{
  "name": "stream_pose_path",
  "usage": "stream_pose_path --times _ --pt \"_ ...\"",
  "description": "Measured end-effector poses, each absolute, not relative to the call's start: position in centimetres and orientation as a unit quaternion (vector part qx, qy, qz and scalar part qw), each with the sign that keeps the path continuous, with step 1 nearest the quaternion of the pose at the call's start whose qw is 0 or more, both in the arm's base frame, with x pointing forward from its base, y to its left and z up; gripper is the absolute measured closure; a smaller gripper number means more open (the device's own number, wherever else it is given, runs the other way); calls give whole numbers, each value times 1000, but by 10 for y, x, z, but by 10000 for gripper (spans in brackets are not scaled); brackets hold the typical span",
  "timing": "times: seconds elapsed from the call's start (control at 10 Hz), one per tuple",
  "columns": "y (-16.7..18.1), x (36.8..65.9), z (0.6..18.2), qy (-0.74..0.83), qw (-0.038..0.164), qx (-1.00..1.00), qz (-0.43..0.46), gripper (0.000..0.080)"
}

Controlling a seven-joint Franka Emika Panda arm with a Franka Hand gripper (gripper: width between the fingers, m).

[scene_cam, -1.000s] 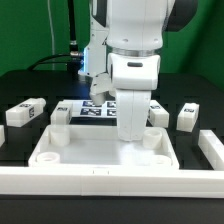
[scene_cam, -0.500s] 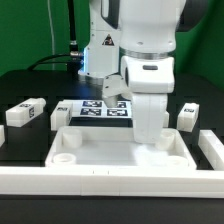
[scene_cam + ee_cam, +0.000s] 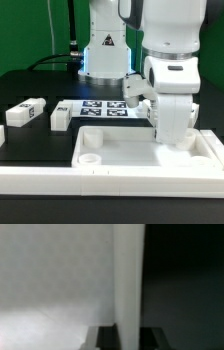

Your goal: Assemble desk

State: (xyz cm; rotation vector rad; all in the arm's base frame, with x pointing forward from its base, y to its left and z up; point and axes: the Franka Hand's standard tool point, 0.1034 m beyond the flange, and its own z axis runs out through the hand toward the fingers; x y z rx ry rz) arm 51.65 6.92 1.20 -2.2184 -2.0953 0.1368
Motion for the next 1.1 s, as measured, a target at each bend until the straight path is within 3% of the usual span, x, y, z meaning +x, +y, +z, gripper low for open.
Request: stream_pose_path --times 0.4,0.6,0.7,0.8,0.9,1.1 --pt "69 516 12 -685 44 -726 46 726" --pt "65 518 17 -680 40 -730 44 374" --pt "64 518 24 -671 36 -739 42 243" --pt "63 519 35 -658 29 -751 39 243" --pt "63 518 46 -637 23 -770 36 166" --pt "67 516 62 -596 13 -803 31 155"
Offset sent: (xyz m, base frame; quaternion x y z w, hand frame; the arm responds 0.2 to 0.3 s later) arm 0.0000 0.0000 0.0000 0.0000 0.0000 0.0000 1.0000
